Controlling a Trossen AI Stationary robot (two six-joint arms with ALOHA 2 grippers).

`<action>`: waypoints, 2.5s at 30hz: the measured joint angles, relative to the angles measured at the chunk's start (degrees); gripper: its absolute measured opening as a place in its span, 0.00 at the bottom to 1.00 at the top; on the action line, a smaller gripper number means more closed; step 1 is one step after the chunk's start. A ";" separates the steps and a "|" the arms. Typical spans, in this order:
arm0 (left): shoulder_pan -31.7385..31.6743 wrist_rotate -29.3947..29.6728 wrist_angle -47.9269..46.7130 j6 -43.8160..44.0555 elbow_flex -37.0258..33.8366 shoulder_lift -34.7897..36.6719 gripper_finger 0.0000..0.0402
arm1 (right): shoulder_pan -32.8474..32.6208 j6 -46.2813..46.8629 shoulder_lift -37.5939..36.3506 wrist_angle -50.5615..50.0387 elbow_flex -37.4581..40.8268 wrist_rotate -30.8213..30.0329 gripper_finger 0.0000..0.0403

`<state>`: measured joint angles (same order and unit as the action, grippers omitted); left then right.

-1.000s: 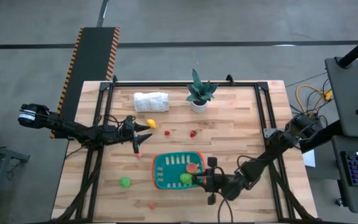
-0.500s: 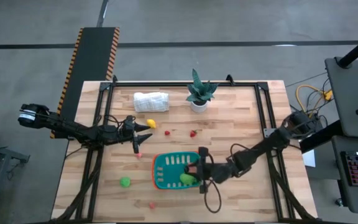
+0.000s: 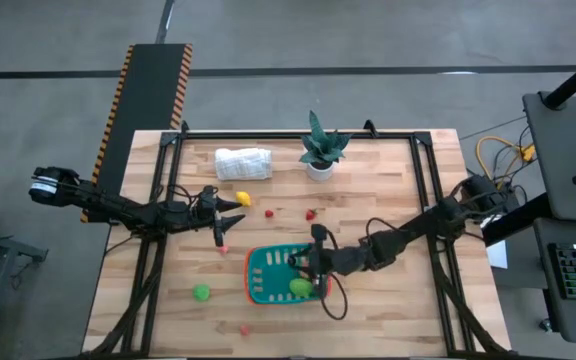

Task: Pick and placing Produce into tupperware
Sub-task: Put the black cherry into the blue bin

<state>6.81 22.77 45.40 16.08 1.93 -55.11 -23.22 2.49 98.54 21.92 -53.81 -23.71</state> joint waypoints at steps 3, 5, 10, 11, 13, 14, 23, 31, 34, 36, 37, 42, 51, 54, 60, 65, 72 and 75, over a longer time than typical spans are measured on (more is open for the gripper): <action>0.02 0.02 -0.01 -0.02 0.00 0.00 0.43 | 1.63 0.73 0.00 0.63 -0.01 2.76 0.24; 0.00 0.02 0.00 -0.03 0.00 0.00 0.43 | 2.48 0.75 0.00 1.47 0.00 4.45 0.24; 0.00 0.03 -0.02 -0.50 0.00 0.00 0.43 | 4.20 0.65 0.00 2.89 0.00 5.01 0.24; 0.01 0.04 -0.02 -0.50 0.00 0.00 0.43 | 4.62 0.69 0.00 2.88 -0.01 5.05 0.24; 0.01 0.04 -0.02 -0.49 0.00 0.00 0.43 | 5.43 1.15 0.00 2.93 -0.01 5.03 0.24; 0.00 0.04 -0.02 -0.50 0.00 0.00 0.43 | 5.83 1.30 0.00 3.00 -0.01 5.26 0.24; 0.02 0.14 -0.02 -0.48 0.00 0.00 0.43 | 7.28 3.16 0.02 4.11 0.01 8.52 0.24; 0.00 0.68 -0.02 -0.48 0.00 0.00 0.43 | 7.41 9.84 0.02 2.59 0.01 8.61 0.24; 0.00 0.70 -0.02 -0.48 0.00 0.00 0.43 | 7.39 13.51 0.01 0.68 0.01 8.70 0.24; 0.00 0.70 -0.04 -0.86 0.00 0.00 0.43 | 7.37 15.62 0.02 -1.17 -0.09 8.70 0.24; 0.01 0.70 -0.03 -1.46 0.00 0.00 0.43 | 7.34 16.55 0.02 -3.12 -0.47 8.70 0.24; 0.00 0.70 -0.04 -1.66 0.00 0.00 0.43 | 6.77 18.57 0.07 -15.01 -5.24 8.68 0.24; 0.02 0.70 -0.04 -1.73 0.00 0.00 0.43 | 4.26 16.95 0.23 -28.34 -14.65 8.68 0.24; 0.00 0.70 -0.04 -1.77 0.00 0.00 0.43 | 4.29 16.83 1.37 -33.39 -17.71 8.75 0.24; 0.00 0.70 0.05 -1.79 0.02 0.00 0.43 | 4.37 14.80 7.16 -37.75 -24.00 11.23 0.24; 0.02 0.70 0.06 -1.95 0.02 0.01 0.43 | 4.37 13.05 11.38 -39.14 -28.16 12.33 0.24; 0.00 0.72 -0.15 -1.95 0.02 0.02 0.43 | 4.86 11.82 17.13 -41.46 -32.76 12.31 0.24; 0.00 0.70 -0.14 -1.95 0.02 0.00 0.43 | 5.06 11.16 19.17 -41.71 -33.86 12.29 0.24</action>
<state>6.81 23.46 45.27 14.13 1.96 -55.11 -18.16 13.65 117.71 -19.79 -87.67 -11.42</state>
